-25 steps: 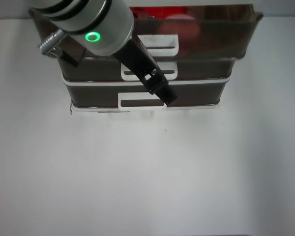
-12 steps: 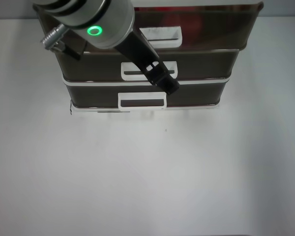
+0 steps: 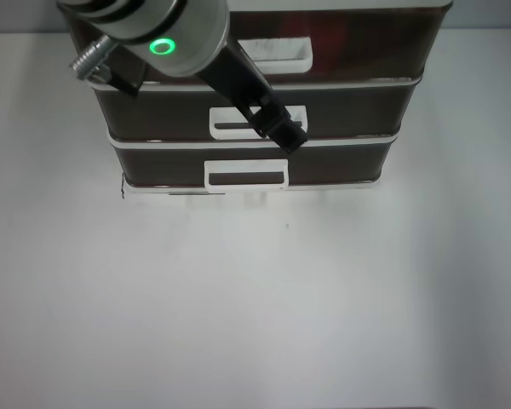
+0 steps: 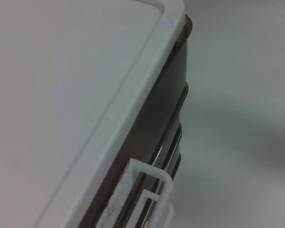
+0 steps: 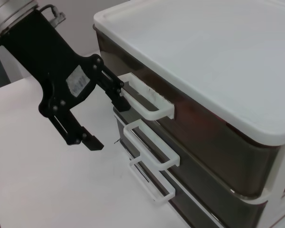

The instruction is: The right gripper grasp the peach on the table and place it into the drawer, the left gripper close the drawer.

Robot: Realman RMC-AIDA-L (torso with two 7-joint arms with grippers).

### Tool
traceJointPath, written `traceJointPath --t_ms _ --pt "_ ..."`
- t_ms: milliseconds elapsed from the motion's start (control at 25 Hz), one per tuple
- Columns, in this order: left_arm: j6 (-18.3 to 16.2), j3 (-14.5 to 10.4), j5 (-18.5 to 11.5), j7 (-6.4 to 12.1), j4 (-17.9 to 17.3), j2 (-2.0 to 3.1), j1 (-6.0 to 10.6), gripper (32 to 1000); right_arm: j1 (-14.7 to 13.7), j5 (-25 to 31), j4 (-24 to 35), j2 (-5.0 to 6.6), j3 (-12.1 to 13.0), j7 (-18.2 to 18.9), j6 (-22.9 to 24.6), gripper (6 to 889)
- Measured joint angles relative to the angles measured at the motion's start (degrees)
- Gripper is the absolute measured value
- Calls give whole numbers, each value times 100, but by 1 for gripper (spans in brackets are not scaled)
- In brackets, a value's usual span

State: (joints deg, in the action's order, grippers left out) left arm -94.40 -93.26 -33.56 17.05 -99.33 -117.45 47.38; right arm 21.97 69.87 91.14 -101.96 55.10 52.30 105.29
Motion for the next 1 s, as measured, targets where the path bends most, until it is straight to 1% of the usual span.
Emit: traceJointPath --t_ms 160,480,640,720,760,800,880,1000 --pt "18 2 106 -4 1 -2 -1 856 0 0 0 0 0 0 0 865" --pt "-2 -3 69 -27 -62 -5 -30 856 0 0 0 0 -18 0 0 865" --pt "-95 -53 48 -71 -204 -21 -58 856 0 0 0 0 -19 0 0 865" --pt "-152 -60 -26 -103 -266 -25 -68 856 0 0 0 0 -23 0 0 865" --pt "-188 -55 -111 -127 -300 -25 -74 856 0 0 0 0 -24 0 0 865" --pt "-188 -55 -111 -127 -300 -25 -74 856 0 0 0 0 -23 0 0 865" --pt "-335 -28 -344 -234 -412 -17 -138 856 0 0 0 0 -19 0 0 865" --pt "-524 -28 -394 -346 -571 -15 -222 856 0 0 0 0 -17 0 0 865"
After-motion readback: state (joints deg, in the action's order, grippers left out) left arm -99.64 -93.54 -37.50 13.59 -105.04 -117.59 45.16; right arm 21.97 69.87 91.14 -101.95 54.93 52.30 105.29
